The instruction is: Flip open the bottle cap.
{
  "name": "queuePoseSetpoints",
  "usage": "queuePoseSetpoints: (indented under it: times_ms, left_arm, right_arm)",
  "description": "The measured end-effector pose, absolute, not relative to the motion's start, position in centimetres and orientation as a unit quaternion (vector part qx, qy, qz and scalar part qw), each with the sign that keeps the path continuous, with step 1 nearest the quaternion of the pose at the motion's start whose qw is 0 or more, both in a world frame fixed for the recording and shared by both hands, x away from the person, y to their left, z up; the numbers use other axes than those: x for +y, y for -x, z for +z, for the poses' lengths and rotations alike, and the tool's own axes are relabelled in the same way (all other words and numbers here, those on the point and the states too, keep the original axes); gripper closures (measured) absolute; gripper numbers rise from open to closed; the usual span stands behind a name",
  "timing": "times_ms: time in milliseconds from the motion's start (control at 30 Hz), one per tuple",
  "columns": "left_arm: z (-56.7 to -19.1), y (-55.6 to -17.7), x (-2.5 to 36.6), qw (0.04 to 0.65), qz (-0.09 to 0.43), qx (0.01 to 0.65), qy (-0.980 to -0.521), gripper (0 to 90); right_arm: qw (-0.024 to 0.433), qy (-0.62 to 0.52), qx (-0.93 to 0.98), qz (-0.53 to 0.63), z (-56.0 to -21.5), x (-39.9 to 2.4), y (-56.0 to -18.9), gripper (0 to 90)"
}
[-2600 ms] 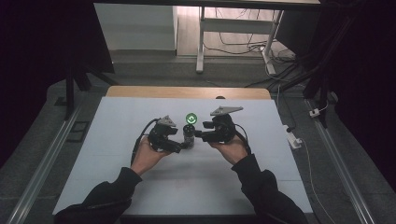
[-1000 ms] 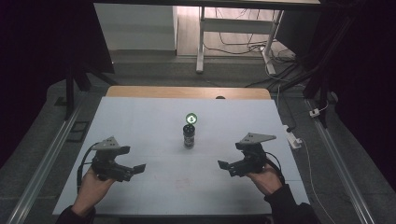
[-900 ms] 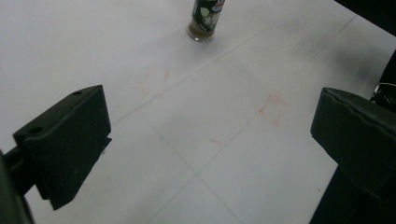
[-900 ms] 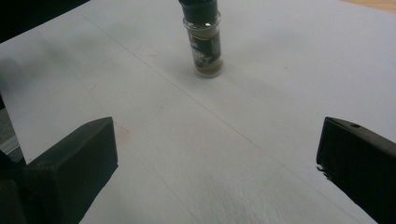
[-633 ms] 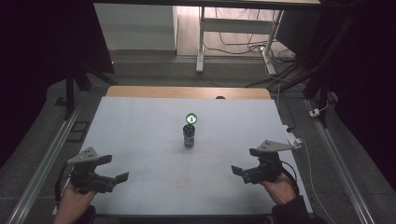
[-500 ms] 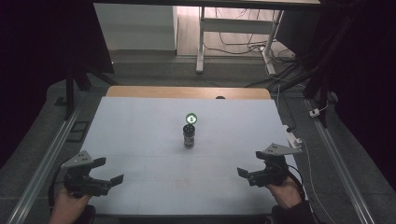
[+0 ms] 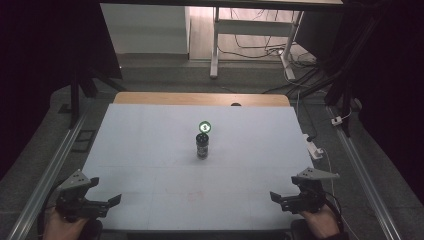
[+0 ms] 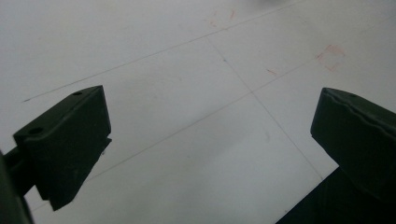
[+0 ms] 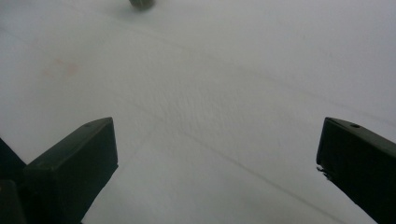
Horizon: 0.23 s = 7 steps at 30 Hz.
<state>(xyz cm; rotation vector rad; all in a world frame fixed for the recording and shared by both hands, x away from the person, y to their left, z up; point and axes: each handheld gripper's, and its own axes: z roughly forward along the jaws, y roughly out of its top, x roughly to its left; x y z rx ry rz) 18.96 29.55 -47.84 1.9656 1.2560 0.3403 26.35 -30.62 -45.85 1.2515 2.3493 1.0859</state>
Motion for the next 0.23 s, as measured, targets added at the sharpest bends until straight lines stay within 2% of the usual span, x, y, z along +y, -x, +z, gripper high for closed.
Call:
queuePoseSetpoints:
  times_ms: [233]
  left_arm:
    - [-47.93,-19.11,29.56,0.374,0.124,0.496,-0.774,0.0]
  right_arm:
    - [0.14,-0.432,0.811,0.37,-45.87,-30.75,-26.06,0.0]
